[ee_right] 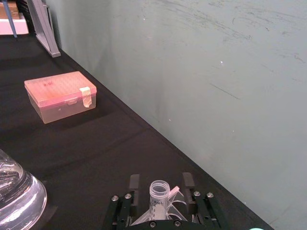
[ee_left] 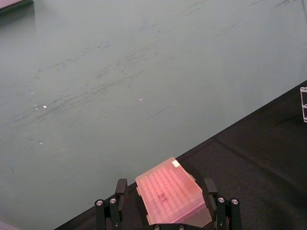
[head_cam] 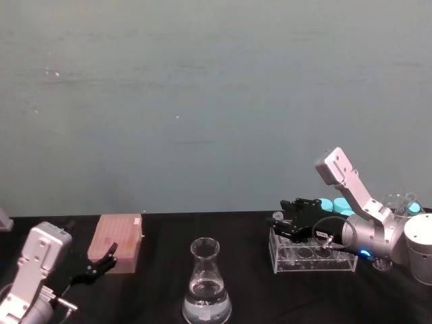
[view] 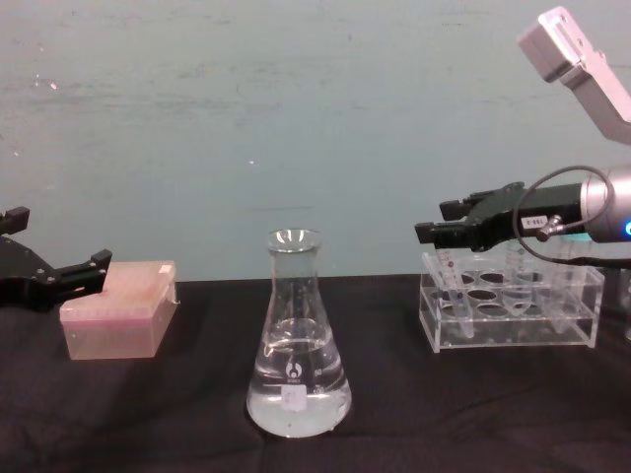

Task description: Pour the liquid from the test tube into the beaker using one hand.

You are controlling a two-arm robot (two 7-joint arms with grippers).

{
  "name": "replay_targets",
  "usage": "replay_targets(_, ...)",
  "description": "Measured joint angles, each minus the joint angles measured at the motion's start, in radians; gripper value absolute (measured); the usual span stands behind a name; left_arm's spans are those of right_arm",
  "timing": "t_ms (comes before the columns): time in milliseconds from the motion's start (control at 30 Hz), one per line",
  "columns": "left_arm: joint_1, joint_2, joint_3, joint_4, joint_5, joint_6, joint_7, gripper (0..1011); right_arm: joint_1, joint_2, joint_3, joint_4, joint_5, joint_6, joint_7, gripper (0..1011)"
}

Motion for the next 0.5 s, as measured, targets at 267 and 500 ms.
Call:
replay_targets(267,0.0,0.0,0.0,0.0,0.0,0.0,0.0,1000,0.0,0.0,0.0,0.0,0.001,0.0,0.0,771)
replay_targets(500,0.0,0.0,0.0,0.0,0.0,0.0,0.0,1000,0.0,0.0,0.0,0.0,0.001,0.0,0.0,966)
